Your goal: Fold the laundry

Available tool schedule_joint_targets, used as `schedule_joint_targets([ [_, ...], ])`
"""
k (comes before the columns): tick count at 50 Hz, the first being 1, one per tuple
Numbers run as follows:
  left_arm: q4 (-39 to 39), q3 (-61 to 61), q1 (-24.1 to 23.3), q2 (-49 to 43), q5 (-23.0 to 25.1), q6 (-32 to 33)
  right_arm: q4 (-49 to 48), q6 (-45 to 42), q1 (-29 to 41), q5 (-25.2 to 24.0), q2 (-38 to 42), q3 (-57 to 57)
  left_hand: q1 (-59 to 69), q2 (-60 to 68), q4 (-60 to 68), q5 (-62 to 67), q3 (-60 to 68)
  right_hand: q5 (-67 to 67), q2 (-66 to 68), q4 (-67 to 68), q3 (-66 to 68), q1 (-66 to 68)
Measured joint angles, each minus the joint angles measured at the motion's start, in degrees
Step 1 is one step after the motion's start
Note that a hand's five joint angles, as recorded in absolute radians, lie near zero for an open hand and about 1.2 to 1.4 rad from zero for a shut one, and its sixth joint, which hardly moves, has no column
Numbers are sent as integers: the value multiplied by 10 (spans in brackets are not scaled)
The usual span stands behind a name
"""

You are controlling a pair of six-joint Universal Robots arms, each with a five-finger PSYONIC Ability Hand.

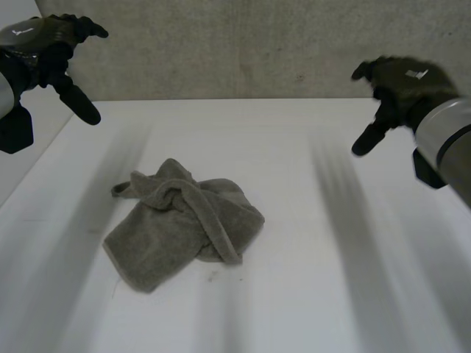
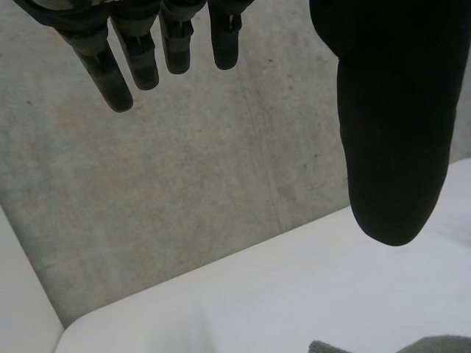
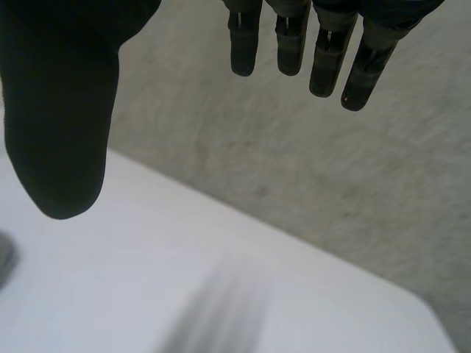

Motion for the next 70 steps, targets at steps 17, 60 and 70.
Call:
schedule_joint_targets([
  [17, 51, -6, 28, -196, 69, 156, -27, 163, 116, -59, 177, 20, 1, 6, 3, 0, 6, 0, 0, 0, 0, 0],
  [60, 291, 0, -30, -306, 94, 203, -92, 108, 198, -36, 327, -171, 557, 590, 589, 558, 587, 515, 529, 542, 544, 427],
  [70, 408, 111, -72, -224, 32, 196, -227, -200, 160, 21, 239, -272, 564, 597, 596, 566, 594, 528, 540, 546, 554, 433],
])
